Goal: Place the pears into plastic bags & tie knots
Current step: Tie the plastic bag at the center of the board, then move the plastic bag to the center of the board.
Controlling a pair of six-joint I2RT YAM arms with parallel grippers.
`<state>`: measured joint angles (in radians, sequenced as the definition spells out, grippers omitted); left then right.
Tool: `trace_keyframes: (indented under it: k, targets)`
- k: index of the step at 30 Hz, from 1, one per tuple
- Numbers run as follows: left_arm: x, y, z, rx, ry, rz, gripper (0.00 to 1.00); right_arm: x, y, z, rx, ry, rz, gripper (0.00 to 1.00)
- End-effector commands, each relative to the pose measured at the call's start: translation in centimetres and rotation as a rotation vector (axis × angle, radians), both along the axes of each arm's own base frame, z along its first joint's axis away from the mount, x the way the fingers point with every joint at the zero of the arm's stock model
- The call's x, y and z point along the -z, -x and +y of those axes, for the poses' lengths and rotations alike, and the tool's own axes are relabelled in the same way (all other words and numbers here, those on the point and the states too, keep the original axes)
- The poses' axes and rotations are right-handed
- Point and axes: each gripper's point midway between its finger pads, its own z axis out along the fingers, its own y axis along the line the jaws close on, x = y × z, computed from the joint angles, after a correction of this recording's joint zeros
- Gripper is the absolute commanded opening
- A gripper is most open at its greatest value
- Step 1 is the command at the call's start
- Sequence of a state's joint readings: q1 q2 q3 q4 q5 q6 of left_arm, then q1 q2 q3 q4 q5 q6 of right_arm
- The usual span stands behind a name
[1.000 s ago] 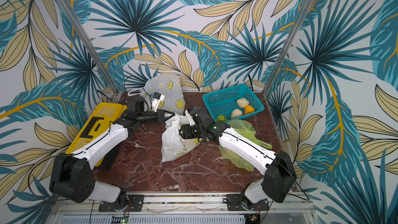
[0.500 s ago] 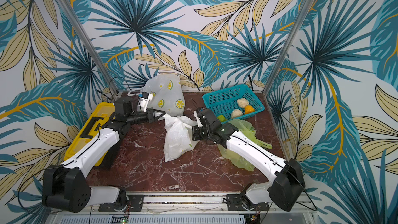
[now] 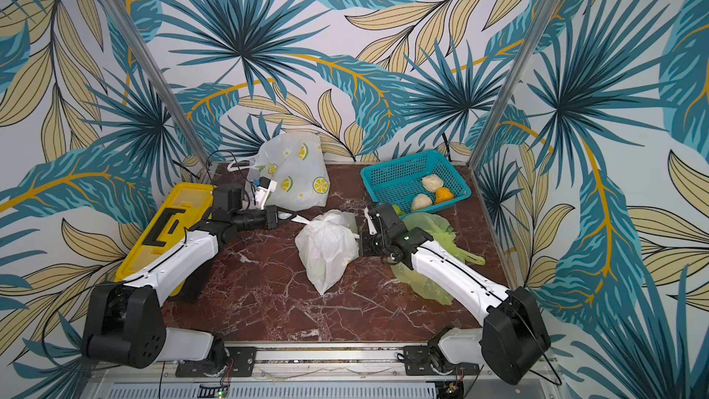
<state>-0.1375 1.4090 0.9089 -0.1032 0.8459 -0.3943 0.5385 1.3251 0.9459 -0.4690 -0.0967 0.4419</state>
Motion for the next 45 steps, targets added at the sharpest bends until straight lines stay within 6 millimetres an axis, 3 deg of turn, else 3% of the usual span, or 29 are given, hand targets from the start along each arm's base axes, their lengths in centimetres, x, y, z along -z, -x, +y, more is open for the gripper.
trace_keyframes:
  k: [1,7,9,12,14,16,20,23,25,27,30,33,36,41,45]
  targets:
    - [-0.1,-2.5,3.1,-0.138,-0.058,-0.051,0.00,2.5,1.7,-3.7,0.090,0.116,0.117,0.00]
    - [-1.8,-1.7,2.5,-0.109,-0.024,-0.079,0.00,-1.0,1.5,-3.4,0.075,0.111,0.096,0.00]
    - [-3.0,-0.8,1.2,-0.057,-0.004,-0.105,0.03,-3.3,1.6,-2.8,0.046,0.117,0.063,0.17]
    - [-4.6,0.5,-0.1,0.000,0.015,-0.146,0.27,-7.2,1.6,-1.2,-0.010,0.143,-0.036,0.52]
    - [-4.7,0.6,0.0,0.000,0.016,-0.153,0.36,-8.8,1.2,1.0,-0.048,0.126,-0.075,0.73]
    - [-4.6,0.6,0.2,-0.004,0.015,-0.152,0.40,-9.4,0.6,3.6,-0.091,0.122,-0.099,0.85]
    - [-6.3,0.9,0.7,-0.018,0.037,-0.174,0.50,-7.9,-1.3,7.6,-0.136,0.203,-0.102,0.86]
    - [-7.2,1.1,1.5,-0.062,0.018,-0.218,0.54,-5.2,-2.8,9.2,-0.139,0.265,-0.064,0.85]
    - [-7.5,1.1,2.2,-0.086,0.005,-0.229,0.55,-2.9,-3.0,9.1,-0.130,0.323,-0.003,0.74]
    - [-7.9,1.1,3.0,-0.115,-0.008,-0.227,0.56,-1.4,-2.6,8.8,-0.132,0.345,0.035,0.57]
    - [-8.8,1.1,4.0,-0.160,-0.050,-0.245,0.57,-0.4,-1.7,7.0,-0.094,0.370,0.054,0.23]
    - [-9.8,1.0,4.5,-0.188,-0.077,-0.268,0.58,-0.1,-0.7,3.9,-0.042,0.389,0.067,0.06]
    - [-10.5,1.0,4.2,-0.173,-0.067,-0.282,0.58,-0.4,0.4,-0.6,0.025,0.444,0.076,0.00]
    - [-10.5,0.8,3.8,-0.155,-0.069,-0.285,0.58,-1.5,2.9,-7.3,0.128,0.490,0.093,0.00]
    - [-10.3,0.6,3.2,-0.142,-0.083,-0.290,0.58,-1.0,4.8,-12.7,0.255,0.508,0.138,0.00]
